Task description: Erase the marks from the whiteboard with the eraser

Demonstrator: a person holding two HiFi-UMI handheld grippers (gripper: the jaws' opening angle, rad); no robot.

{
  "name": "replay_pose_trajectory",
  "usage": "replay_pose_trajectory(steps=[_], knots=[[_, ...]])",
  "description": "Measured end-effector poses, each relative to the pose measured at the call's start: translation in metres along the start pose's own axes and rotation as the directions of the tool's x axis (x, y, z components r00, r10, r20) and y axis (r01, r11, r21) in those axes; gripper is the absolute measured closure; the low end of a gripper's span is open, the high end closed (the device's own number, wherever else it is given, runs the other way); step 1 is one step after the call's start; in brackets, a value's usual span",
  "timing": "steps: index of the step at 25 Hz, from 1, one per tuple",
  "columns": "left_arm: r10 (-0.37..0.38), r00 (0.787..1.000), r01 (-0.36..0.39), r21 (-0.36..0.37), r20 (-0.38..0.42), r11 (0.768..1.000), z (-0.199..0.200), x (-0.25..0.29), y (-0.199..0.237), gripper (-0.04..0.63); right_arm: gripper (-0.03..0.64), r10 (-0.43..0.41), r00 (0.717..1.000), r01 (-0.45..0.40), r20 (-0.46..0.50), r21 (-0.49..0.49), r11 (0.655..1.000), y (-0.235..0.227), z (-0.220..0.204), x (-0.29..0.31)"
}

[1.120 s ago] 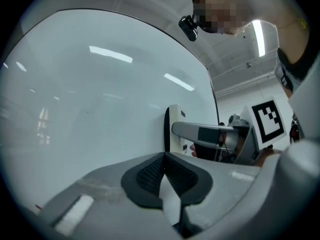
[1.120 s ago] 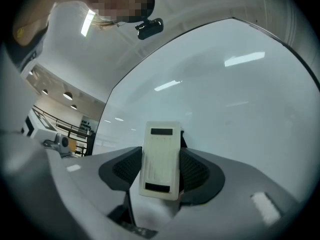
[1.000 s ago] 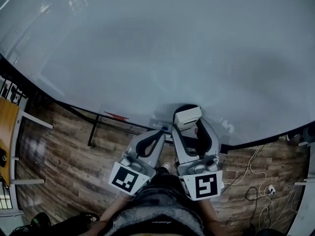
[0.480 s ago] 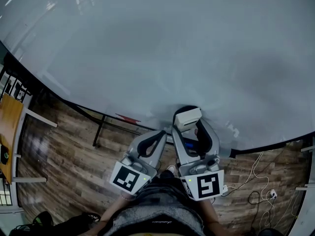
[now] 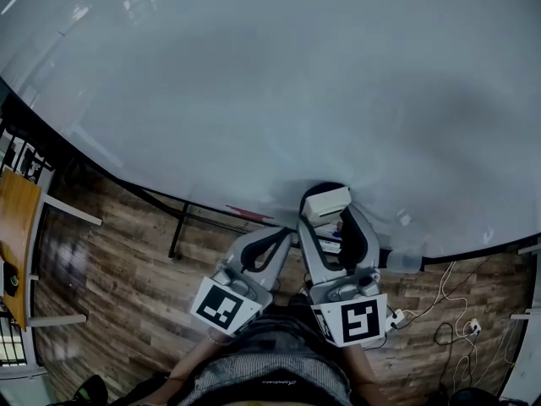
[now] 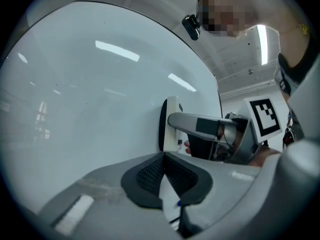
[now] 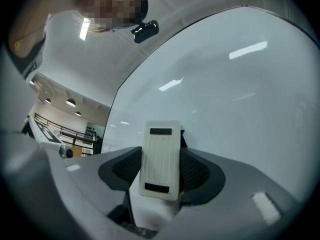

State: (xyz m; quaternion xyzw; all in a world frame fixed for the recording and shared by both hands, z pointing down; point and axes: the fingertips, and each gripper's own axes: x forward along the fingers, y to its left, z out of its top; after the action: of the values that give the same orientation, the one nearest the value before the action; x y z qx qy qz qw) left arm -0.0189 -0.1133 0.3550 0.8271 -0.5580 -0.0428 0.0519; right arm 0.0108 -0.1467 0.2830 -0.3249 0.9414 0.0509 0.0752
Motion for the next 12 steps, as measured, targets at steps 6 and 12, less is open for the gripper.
replay_pose_trajectory(steps=[6,12], knots=[[0.063,0.998,-0.062,-0.021,0.016,0.998,0.01,-0.037,0.037,0.592,0.368,0.037,0.999,-0.037,0.003,-0.033,0.999,0.043,0.001,0.032],[0.125,0.991,-0.124,-0.029,0.038,0.992,0.012,-0.077,0.09,0.592,0.368,0.094,0.996,-0.094,-0.003,-0.069,0.993,0.095,-0.009,0.077]])
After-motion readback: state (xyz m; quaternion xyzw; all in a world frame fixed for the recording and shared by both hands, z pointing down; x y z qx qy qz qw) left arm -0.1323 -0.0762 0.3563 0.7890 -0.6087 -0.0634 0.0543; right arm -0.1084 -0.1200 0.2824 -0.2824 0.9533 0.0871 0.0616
